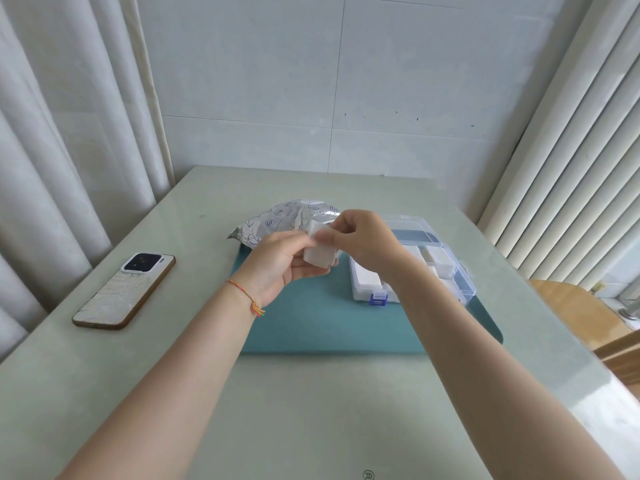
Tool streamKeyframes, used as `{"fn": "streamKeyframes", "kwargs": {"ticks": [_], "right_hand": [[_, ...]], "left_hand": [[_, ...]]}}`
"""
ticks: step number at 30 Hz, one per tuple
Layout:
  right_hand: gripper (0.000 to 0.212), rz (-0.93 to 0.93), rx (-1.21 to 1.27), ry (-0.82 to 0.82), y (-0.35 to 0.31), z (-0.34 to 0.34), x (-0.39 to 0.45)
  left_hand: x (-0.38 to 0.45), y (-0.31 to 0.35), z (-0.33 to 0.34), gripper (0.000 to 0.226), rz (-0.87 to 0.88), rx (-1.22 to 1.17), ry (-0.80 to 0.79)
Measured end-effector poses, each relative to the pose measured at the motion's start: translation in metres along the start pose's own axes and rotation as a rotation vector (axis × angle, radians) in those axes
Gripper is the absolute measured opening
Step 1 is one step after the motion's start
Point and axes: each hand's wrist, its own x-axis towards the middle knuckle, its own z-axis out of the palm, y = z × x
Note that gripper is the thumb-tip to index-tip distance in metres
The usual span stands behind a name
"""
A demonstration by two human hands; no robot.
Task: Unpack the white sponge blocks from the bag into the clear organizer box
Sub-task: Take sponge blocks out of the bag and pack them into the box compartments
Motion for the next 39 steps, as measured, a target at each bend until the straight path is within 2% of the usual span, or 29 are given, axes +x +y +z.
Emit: {"fn": "streamKeyframes", "kwargs": {"ticks": [4,9,11,13,17,19,22,24,27,30,32,35,39], "right_hand": [[0.028,-0.025,-0.084,-0.019,0.000,-0.001,0.001],[0.032,-0.027,-0.061,0.022,0.001,0.003,0.003],[0.023,0.009,-0.040,0.059,0.001,0.003,0.004],[0.006,0.085,0.008,0.064,0.004,0.003,0.009],[0.032,0.267,0.010,-0.053,0.013,0.018,0.023],[0.032,0.336,0.046,-0.074,0.016,0.035,0.034],[0.034,0.410,0.135,-0.082,0.015,0.058,0.049],[0.036,0.430,0.197,-0.078,0.013,0.068,0.056],[0.031,0.455,0.318,-0.080,0.013,0.084,0.069],[0.027,0.478,0.387,-0.133,0.040,0.103,0.094],[0.015,0.502,0.368,-0.086,0.026,0.101,0.084],[0.022,0.488,0.292,-0.057,0.008,0.087,0.070],[0.007,0.408,0.152,-0.031,0.010,0.057,0.064]], "left_hand": [[0.001,-0.003,-0.003,0.026,0.027,0.172,-0.001],[0.004,-0.004,-0.004,0.027,0.033,0.230,0.004],[0.006,-0.003,-0.005,0.025,0.055,0.256,0.051],[0.009,-0.002,-0.011,0.021,0.117,0.246,0.194],[0.018,-0.006,-0.039,0.015,0.236,0.274,0.653],[0.021,-0.012,-0.049,0.013,0.151,0.258,0.729],[0.024,-0.017,-0.051,0.016,-0.065,0.071,0.594],[0.025,-0.018,-0.050,0.016,-0.129,-0.011,0.541],[0.028,-0.018,-0.051,0.015,-0.137,-0.068,0.535],[0.029,-0.017,-0.053,0.014,-0.127,-0.103,0.509],[0.029,-0.016,-0.056,0.015,-0.123,-0.113,0.504],[0.029,-0.016,-0.058,0.017,-0.095,-0.151,0.512],[0.036,-0.018,-0.059,0.018,-0.057,-0.146,0.535]]}}
